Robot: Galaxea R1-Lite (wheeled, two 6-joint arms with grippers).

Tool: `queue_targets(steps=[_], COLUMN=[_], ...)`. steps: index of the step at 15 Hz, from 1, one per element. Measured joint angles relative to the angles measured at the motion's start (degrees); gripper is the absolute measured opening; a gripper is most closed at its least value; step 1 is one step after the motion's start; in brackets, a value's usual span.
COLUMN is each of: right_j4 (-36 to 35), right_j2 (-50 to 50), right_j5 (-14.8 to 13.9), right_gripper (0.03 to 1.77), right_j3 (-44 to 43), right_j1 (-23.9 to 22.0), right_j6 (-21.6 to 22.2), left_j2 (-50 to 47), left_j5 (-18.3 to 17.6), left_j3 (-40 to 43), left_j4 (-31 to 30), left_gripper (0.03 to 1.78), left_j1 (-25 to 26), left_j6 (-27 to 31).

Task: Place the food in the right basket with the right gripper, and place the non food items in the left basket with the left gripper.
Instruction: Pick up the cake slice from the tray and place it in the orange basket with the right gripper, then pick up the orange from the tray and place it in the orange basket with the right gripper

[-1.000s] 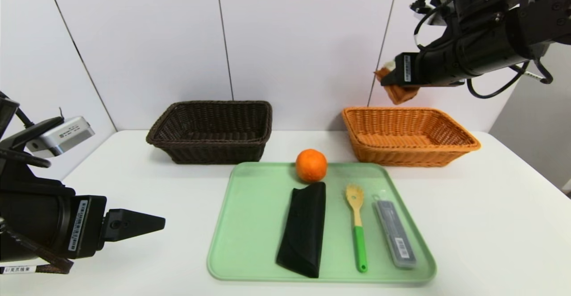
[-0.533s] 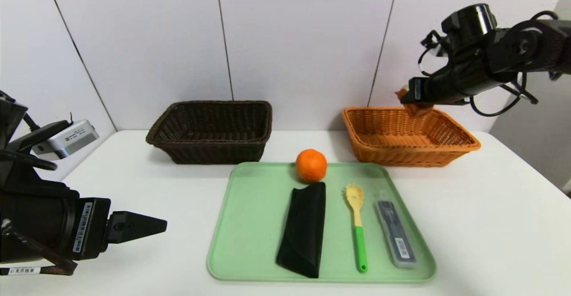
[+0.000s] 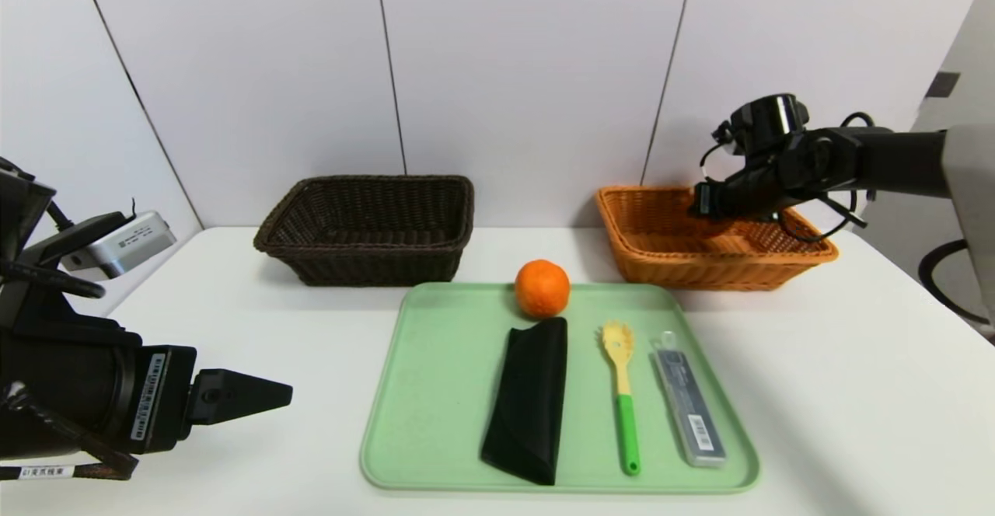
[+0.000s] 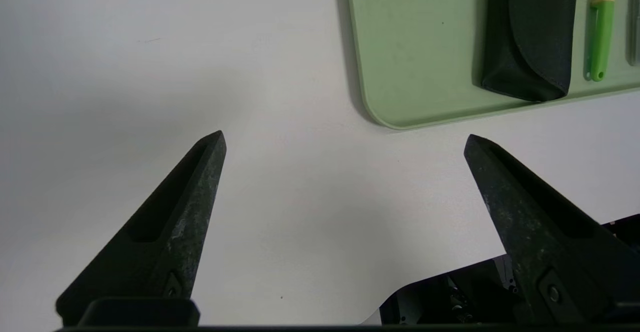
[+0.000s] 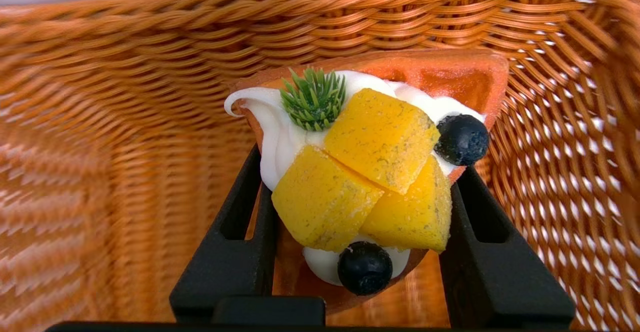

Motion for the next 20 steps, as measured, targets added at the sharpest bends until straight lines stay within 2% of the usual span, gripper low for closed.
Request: queue_targets(steps=[5, 8, 11, 17, 20], right_j4=[-0.2, -0.4, -0.4, 0.6, 4.3], right_j2=[3.0, 3.3, 3.1, -1.5, -7.9], right_j5=[-0.2, -0.2, 0.0, 0.6, 1.5], right_gripper=[0.9, 1.19, 1.36, 1.55, 1.6], right_j3=[-0.1, -0.1, -0.1, 0.0, 0.0], right_j1=[-0.2, -0.2, -0.3, 0.4, 2.0], right_j6=[-0.5, -0.5, -0.4, -0.4, 0.0], left_j2=[0.4, 0.6, 0.6, 0.5, 0.4], left_j5=[0.0, 0.0, 0.0, 0.0, 0.0], left_j3=[0.4, 0.4, 0.4, 0.5, 0.9], left_j4=[0.0, 0.0, 0.0, 0.0, 0.1], left_gripper=[1.69, 1.69, 1.69, 1.69, 1.69], left_j1=[0.0, 0.0, 0.0, 0.0, 0.0], left_j6=[-0.1, 0.0, 0.0, -0.3, -0.5])
